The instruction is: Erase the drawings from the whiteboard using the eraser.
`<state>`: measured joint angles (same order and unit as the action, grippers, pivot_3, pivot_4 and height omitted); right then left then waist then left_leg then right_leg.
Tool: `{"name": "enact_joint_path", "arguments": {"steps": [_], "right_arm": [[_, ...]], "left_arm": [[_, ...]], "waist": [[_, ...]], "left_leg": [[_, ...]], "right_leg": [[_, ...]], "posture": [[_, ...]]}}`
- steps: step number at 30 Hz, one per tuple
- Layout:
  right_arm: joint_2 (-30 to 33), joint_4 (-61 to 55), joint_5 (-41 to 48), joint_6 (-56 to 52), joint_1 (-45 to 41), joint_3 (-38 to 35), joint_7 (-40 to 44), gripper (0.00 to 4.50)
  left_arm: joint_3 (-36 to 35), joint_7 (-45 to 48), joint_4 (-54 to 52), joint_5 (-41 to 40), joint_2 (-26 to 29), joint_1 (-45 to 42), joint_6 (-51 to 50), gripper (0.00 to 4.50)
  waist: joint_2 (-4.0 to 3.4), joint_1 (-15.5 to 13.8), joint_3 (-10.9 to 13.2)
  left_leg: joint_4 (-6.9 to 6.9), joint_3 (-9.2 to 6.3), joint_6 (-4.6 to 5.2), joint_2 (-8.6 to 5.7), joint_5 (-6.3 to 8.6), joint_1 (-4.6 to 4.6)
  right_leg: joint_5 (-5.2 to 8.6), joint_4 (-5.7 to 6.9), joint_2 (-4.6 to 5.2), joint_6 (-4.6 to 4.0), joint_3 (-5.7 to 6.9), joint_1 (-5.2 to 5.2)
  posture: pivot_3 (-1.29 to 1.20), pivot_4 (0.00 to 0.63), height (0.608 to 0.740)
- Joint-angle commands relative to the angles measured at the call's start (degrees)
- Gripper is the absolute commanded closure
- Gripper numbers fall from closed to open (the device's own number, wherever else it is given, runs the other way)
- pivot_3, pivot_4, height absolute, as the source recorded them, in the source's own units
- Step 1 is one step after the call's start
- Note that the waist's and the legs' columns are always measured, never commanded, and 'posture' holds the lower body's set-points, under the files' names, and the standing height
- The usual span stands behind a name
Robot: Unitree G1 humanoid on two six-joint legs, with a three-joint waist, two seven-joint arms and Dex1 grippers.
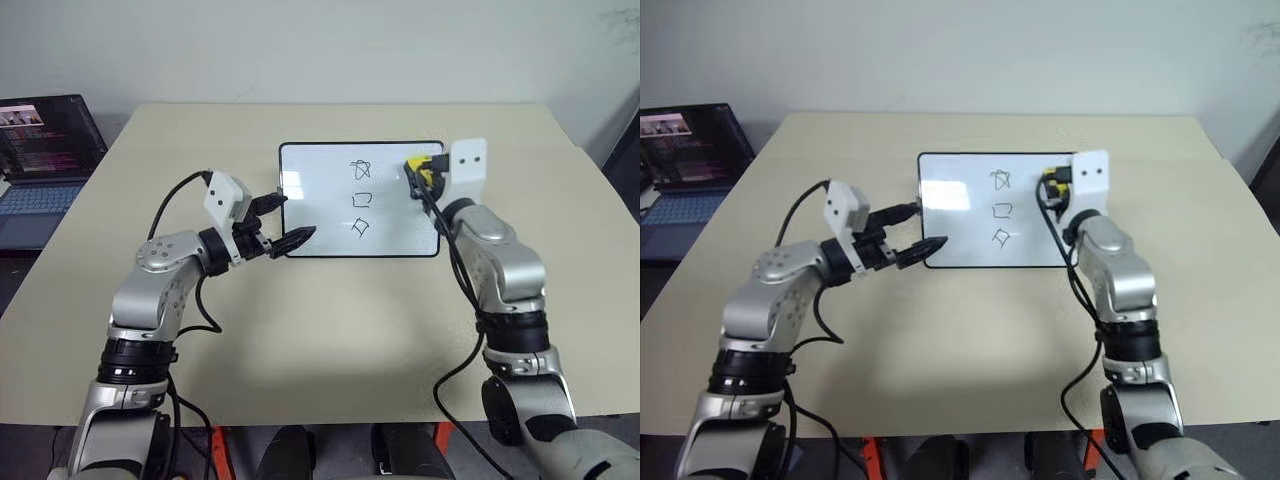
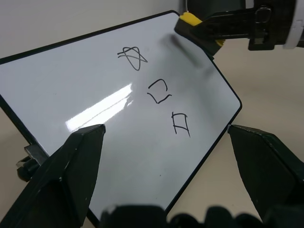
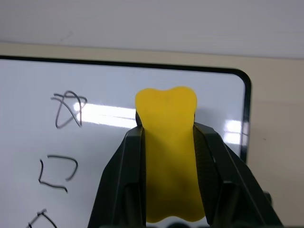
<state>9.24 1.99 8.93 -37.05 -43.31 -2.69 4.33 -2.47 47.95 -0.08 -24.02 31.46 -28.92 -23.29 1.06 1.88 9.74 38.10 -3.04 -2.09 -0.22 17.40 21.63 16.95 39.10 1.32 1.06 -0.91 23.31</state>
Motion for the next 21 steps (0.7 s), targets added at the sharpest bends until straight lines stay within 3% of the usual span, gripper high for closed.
{"name": "enact_joint_path", "arguments": {"steps": [1, 21], "right_arm": [[-0.8, 2.6, -0.8, 4.6, -3.6, 0.6, 0.8, 3.44], [-2.5, 23.2, -2.9, 18.5, -17.5, 1.2, 3.7, 3.44]], "left_arm": [[0.1, -0.4, -1.1, 0.3, -0.8, -0.9, 1.0, 0.0], [1.2, 0.1, 0.1, 1.1, -2.8, -3.2, 1.1, 0.0]], "waist": [[0.0, 0.0, 0.0], [0.0, 0.1, 0.0]], "left_leg": [[0.03, -0.01, -0.03, 0.02, -0.02, 0.13], [0.04, 0.05, -0.13, 0.02, -0.07, 0.28]], "right_leg": [[-0.01, 0.0, 0.0, 0.0, 0.02, 0.1], [-0.03, -0.01, 0.03, 0.01, -0.01, 0.24]], "posture": [[0.0, 0.15, 0.74], [0.0, 0.15, 0.74]]}}
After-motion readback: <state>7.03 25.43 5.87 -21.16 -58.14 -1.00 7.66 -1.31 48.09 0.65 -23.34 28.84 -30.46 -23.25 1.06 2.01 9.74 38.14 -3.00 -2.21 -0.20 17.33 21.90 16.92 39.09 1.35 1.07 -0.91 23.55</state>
